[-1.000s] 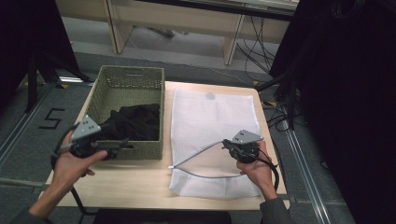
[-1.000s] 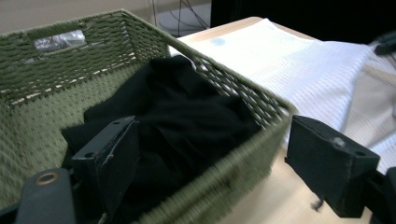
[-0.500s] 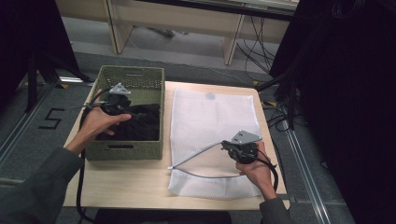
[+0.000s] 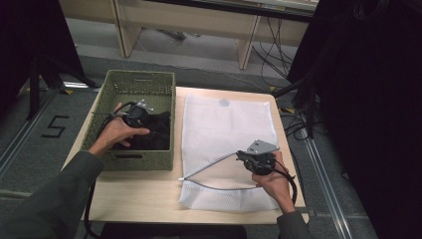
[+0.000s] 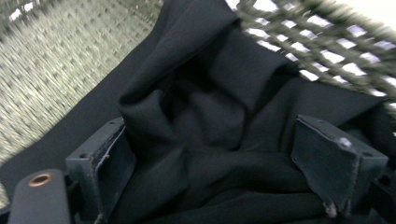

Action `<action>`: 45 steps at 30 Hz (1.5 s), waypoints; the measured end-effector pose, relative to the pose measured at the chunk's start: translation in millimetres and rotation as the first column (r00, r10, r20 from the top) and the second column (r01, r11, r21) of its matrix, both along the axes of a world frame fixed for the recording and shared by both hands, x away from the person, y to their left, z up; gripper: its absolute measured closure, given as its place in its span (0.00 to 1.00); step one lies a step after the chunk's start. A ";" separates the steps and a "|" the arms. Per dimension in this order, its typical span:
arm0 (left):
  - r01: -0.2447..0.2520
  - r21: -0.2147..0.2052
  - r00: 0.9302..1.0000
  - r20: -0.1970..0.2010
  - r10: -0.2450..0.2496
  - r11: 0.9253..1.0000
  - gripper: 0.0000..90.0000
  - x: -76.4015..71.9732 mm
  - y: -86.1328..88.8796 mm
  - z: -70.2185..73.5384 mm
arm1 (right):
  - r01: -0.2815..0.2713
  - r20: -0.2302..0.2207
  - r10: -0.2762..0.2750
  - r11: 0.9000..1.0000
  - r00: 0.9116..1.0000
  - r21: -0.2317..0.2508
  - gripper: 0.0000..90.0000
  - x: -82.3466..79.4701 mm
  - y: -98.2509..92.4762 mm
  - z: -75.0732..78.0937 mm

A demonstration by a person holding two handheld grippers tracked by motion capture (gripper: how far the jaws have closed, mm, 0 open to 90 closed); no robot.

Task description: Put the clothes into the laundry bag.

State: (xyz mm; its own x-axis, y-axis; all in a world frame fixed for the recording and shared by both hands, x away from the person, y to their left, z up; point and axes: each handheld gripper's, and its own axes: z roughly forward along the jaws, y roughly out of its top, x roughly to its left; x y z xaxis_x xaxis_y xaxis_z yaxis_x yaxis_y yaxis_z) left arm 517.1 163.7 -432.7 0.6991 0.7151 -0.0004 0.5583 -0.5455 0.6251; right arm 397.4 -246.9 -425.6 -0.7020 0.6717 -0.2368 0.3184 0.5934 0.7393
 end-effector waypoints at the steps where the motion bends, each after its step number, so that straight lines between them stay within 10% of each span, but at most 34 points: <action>1: 0.010 -0.031 1.000 0.002 -0.010 0.999 0.15 3.0 3.2 -8.4 | -0.004 0.002 0.004 1.000 1.000 -0.006 0.98 0.2 0.3 -0.7; 5: -0.025 -0.019 1.000 -0.004 0.024 1.000 0.04 11.2 3.9 -21.8 | 0.007 -0.006 -0.007 1.000 1.000 -0.008 0.98 -0.9 1.7 -1.3; 10: -0.081 -0.125 0.994 -0.078 0.072 0.989 0.00 22.3 5.9 -37.0 | 0.005 -0.007 -0.005 1.000 1.000 -0.010 0.98 -0.1 2.6 -1.7; 17: -0.082 -0.161 0.995 -0.060 0.073 0.984 0.00 14.2 7.6 -42.5 | -0.004 -0.007 0.004 1.000 1.000 -0.015 0.97 0.0 2.2 -2.5; 24: -0.053 -0.094 0.997 -0.057 0.048 0.994 0.00 5.6 7.4 -39.5 | -0.005 0.007 0.005 1.000 1.000 -0.009 0.97 0.5 1.4 -2.5; 30: -0.096 -0.097 0.982 -0.169 0.079 0.991 0.00 15.9 13.6 -46.9 | -0.002 -0.003 0.002 1.000 1.000 -0.012 0.97 0.2 1.4 -1.8; 32: -0.127 -0.142 0.974 -0.204 0.097 0.982 0.08 16.7 16.6 -49.4 | -0.003 -0.006 0.003 1.000 1.000 -0.019 0.97 -0.8 1.8 -2.2; 35: -0.210 -0.257 0.958 -0.245 0.146 0.943 0.31 15.9 22.2 -56.5 | 0.001 0.003 -0.001 1.000 1.000 -0.004 0.97 -1.0 3.1 -3.0; 45: -0.140 -0.178 0.977 -0.184 0.107 0.974 0.72 14.8 22.1 -45.2 | 0.003 -0.006 -0.003 1.000 1.000 -0.004 0.97 -0.2 0.8 -1.7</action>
